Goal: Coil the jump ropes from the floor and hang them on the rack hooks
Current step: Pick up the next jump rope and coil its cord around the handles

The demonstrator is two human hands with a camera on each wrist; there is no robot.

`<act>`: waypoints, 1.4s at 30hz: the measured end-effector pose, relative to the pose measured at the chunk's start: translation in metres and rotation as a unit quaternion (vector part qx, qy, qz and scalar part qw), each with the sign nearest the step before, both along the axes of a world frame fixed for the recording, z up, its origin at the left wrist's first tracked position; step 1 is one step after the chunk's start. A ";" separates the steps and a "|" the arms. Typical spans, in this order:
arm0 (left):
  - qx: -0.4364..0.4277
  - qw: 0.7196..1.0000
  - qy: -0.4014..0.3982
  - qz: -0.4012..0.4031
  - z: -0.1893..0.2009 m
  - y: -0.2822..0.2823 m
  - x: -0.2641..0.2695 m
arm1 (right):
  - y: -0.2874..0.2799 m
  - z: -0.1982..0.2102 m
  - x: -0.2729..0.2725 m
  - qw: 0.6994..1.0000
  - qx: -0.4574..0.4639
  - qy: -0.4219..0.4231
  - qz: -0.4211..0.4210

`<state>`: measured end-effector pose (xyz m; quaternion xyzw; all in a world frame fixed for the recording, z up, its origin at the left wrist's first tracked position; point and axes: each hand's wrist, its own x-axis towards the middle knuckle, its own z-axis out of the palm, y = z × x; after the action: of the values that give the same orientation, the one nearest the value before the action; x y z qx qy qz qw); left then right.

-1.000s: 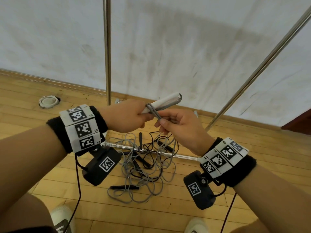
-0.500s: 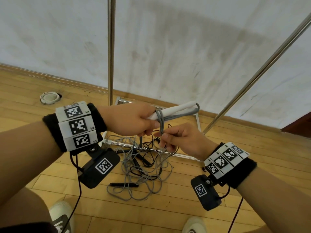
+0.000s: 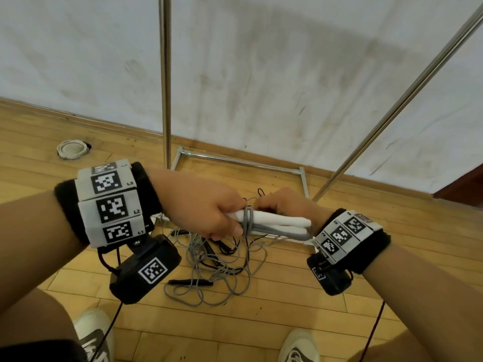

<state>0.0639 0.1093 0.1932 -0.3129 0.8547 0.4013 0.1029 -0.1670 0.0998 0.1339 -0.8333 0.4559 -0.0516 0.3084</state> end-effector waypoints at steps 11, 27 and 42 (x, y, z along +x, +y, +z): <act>-0.100 0.983 -0.153 0.007 -0.030 -0.007 -0.018 | -0.010 0.020 0.015 0.998 -0.045 -0.005 -0.032; -0.161 0.970 0.040 0.180 -0.029 -0.036 -0.007 | -0.002 0.024 0.033 0.953 -0.014 -0.238 -0.186; -0.014 0.949 0.220 0.224 -0.009 -0.021 -0.008 | 0.009 0.009 0.004 0.921 0.017 -0.351 -0.169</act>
<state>0.0562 0.0888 0.1844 -0.4021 0.7695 0.4605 -0.1848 -0.1626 0.1086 0.1428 -0.6670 0.4532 -0.3845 0.4493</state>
